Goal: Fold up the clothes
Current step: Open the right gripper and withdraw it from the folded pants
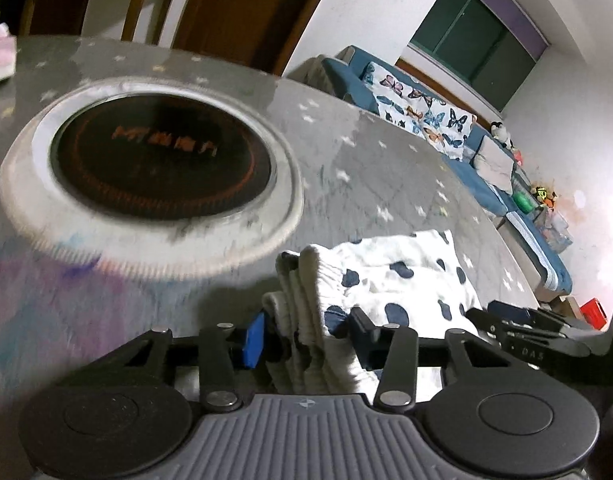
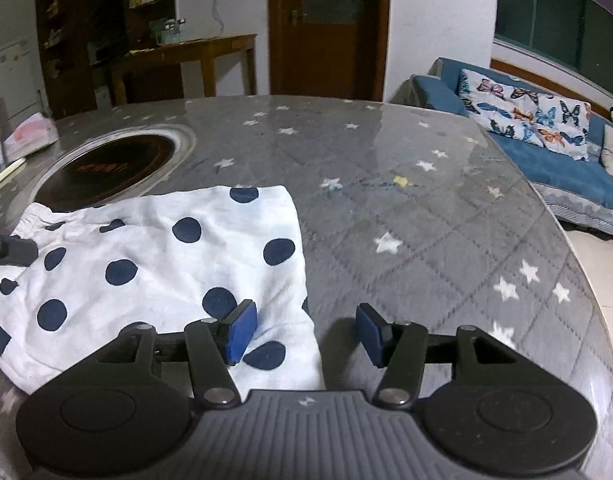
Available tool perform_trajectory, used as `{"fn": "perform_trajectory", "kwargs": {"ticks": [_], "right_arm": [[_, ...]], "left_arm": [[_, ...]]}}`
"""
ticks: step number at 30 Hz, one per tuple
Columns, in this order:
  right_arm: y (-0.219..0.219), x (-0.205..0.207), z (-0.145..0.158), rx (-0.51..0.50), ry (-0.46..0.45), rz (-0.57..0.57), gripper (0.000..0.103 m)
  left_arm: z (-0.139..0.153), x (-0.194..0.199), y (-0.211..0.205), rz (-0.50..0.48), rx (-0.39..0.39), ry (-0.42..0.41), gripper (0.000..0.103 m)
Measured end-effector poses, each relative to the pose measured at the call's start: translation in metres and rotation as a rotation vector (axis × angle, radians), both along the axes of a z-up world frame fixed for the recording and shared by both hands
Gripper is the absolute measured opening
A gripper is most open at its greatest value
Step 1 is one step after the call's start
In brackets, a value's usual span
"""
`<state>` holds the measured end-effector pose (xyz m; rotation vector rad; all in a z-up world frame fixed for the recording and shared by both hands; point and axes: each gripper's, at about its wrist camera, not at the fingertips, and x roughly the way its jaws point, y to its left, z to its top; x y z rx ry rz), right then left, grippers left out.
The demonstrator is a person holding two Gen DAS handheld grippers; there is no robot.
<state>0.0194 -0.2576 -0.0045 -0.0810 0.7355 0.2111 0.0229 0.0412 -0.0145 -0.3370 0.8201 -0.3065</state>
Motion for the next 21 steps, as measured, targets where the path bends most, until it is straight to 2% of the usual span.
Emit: {"fn": "perform_trajectory", "kwargs": {"ticks": [5,9,15,21], "right_arm": [[-0.001,0.025,0.000,-0.030,-0.025,-0.027,0.055],[0.005,0.020,0.011,-0.095,-0.071,0.019,0.055],[0.029,-0.015,0.033,-0.110,-0.117,0.197,0.056],[0.071,-0.051,0.042,-0.138,-0.143,0.428,0.062]], "left_arm": [[-0.001,0.026,-0.011,0.001,0.046,-0.014,0.050],[0.002,0.022,-0.011,-0.005,0.059,-0.020,0.067],[0.003,0.015,-0.009,0.010,0.082,-0.004,0.081],[0.006,0.013,-0.013,0.016,0.122,-0.004,0.088]]}}
